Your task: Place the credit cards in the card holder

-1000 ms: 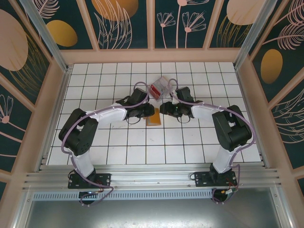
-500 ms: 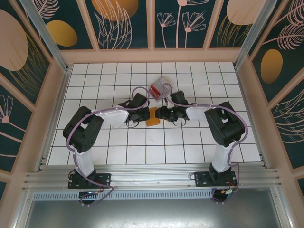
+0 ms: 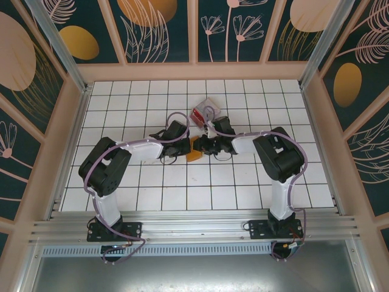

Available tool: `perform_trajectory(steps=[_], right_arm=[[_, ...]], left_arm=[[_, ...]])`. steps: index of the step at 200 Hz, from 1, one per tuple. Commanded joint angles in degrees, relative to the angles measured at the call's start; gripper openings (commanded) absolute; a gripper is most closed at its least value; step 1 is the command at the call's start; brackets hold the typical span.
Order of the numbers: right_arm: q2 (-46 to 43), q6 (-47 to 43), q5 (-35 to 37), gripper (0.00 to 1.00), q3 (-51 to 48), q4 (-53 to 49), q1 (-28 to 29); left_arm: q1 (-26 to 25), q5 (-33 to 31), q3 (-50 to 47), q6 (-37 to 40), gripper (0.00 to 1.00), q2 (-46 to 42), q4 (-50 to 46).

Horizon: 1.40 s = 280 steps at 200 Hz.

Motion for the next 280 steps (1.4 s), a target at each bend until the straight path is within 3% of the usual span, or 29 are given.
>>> perform_trajectory(steps=[1, 12, 51, 82, 124, 142, 201, 227, 251, 280], right_arm=[[-1.31, 0.42, -1.54, 0.13, -1.61, 2.25, 0.55], [-2.88, -0.14, -0.86, 0.11, -2.58, 1.56, -1.08], [-11.88, -7.55, 8.18, 0.09, -3.77, -10.00, -5.62], [-19.84, -15.28, 25.37, 0.09, -2.32, -24.06, -7.03], [-27.12, -19.47, 58.69, 0.09, 3.32, -42.10, -3.92], [-26.74, -19.98, 66.22, 0.09, 6.04, -46.17, -1.68], [-9.55, -18.27, 65.83, 0.12, 12.98, -47.12, 7.37], [-4.23, -17.88, 66.63, 0.23, 16.49, -46.73, 11.27], [-3.77, -18.34, 60.54, 0.40, 17.01, -43.49, 12.39], [-7.09, -18.66, 53.10, 0.45, 16.34, -40.36, 12.09]], left_arm=[[0.03, -2.66, -2.63, -1.08, 0.21, 0.48, -4.88], [0.00, -3.97, -3.46, -1.78, 0.33, -1.23, -3.79], [0.27, -7.35, -6.49, -2.92, 0.35, -6.55, -0.98], [0.81, -7.88, -7.88, -3.24, 0.35, -7.95, 1.79], [1.34, -6.64, -7.25, -2.62, 0.35, -7.78, 3.18], [1.61, -5.92, -7.60, -2.53, 0.35, -7.86, 4.14], [2.89, -4.26, -10.20, -2.71, 0.36, -10.67, 5.25], [3.41, -2.54, -11.76, -3.29, 0.36, -10.86, 5.99], [3.82, -2.03, -12.36, -3.58, 0.36, -10.73, 6.40], [3.89, 0.63, -10.58, -3.06, 0.35, -8.67, 6.61]])
